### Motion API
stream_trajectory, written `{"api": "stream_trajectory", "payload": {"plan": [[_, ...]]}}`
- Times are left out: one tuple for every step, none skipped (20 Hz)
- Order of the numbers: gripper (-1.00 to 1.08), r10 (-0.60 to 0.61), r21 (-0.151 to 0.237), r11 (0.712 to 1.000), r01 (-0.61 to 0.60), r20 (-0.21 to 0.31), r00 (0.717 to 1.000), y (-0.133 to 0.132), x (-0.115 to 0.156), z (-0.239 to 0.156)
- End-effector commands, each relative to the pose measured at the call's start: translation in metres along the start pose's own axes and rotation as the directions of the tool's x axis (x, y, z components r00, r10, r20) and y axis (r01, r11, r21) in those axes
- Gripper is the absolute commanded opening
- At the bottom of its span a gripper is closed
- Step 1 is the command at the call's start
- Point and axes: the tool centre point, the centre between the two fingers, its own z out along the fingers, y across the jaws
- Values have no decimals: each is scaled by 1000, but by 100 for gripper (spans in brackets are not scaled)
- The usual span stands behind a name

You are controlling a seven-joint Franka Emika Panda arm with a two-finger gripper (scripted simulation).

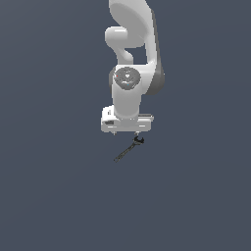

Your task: Pick up the object and move it to a goal position.

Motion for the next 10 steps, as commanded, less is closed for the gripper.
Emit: {"api": "stream_trajectory", "payload": {"plan": [[100, 0, 0, 1000, 0, 0, 1000, 0, 0, 0], [100, -1, 0, 1000, 1, 0, 1000, 0, 0, 0], [100, -3, 0, 1000, 3, 0, 1000, 0, 0, 0], [100, -6, 0, 1000, 6, 0, 1000, 0, 1, -1], [100, -11, 0, 1000, 11, 0, 1000, 0, 1, -2], [100, -16, 0, 1000, 16, 1, 1000, 1, 1, -3], [100, -23, -1, 1000, 23, 1, 1000, 1, 2, -4], [100, -30, -1, 1000, 30, 1, 1000, 1, 2, -5], [100, -35, -1, 999, 35, 1, 999, 1, 3, -6], [100, -39, -1, 999, 39, 2, 999, 2, 3, -7]]}}
